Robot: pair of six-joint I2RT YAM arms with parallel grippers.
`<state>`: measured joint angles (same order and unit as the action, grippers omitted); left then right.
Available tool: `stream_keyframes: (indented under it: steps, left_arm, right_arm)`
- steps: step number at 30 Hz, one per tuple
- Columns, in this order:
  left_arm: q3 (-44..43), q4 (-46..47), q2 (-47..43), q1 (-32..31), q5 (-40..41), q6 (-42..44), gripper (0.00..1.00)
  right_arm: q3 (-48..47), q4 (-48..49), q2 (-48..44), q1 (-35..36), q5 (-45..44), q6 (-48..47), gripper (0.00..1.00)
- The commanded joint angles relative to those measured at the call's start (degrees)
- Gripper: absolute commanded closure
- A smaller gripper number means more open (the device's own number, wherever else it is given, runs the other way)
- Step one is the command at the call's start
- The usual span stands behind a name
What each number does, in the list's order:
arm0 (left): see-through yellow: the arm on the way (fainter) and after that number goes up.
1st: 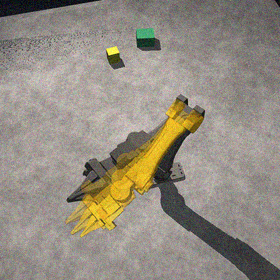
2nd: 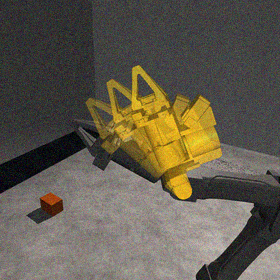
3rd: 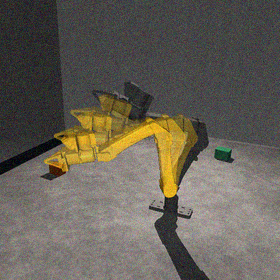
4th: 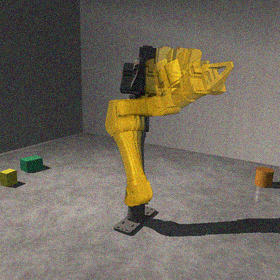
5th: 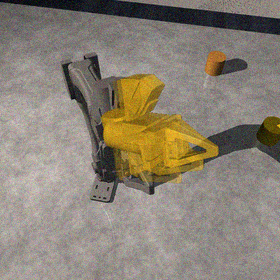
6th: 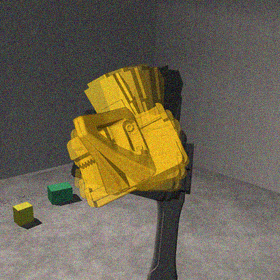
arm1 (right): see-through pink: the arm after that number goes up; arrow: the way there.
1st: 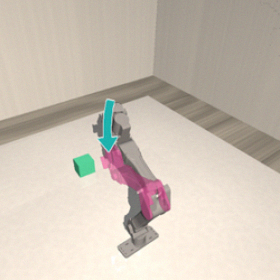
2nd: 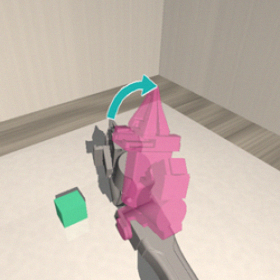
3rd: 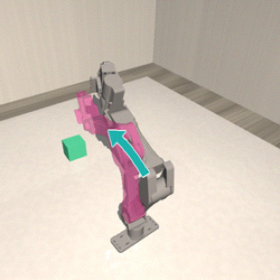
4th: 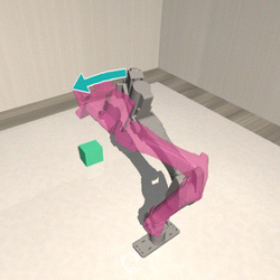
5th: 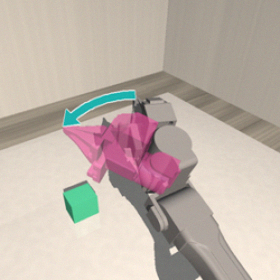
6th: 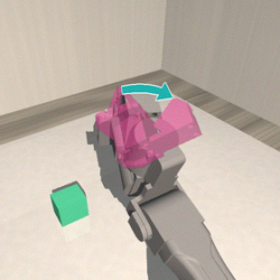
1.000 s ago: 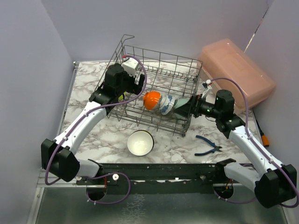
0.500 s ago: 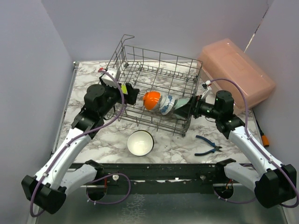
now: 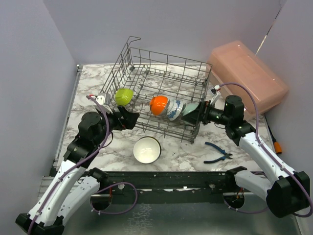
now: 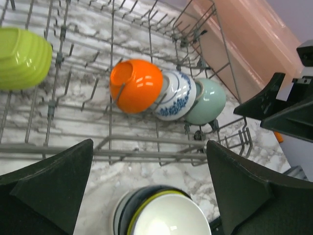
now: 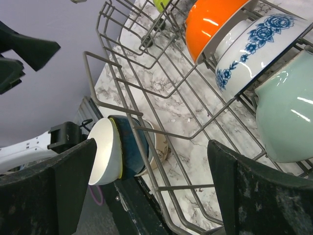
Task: Load the bowls into the dish rack
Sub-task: Pick up the bowl from the center of the board.
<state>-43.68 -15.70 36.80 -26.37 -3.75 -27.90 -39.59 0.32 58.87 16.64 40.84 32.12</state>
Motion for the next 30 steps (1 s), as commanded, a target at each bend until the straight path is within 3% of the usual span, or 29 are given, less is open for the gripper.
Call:
stream_keyframes:
  steps: [1,7,15,24,30]
  left_arm:
    - [1.8,-11.5,-3.4,-0.2,-3.0,-7.6,0.03]
    - [2.9,-20.4,-4.9,-0.2,-8.0,-11.6,0.06]
    - [3.7,-27.2,-1.6,-0.2,-12.2,-10.8,0.23]
    - [3.3,-28.7,7.4,-0.2,-13.6,-6.0,0.43]
    - [2.5,-28.6,10.9,-0.3,-13.9,-3.4,0.48]
  right_arm:
    - [1.0,0.4,-0.2,-0.3,1.3,0.1,0.0]
    - [1.0,0.5,0.3,-0.3,1.6,0.2,0.0]
    - [1.5,1.5,1.1,-0.3,2.2,0.7,0.0]
    - [2.2,1.8,1.3,-0.3,1.9,0.7,0.0]
    - [2.4,1.9,1.3,-0.3,1.7,0.7,0.0]
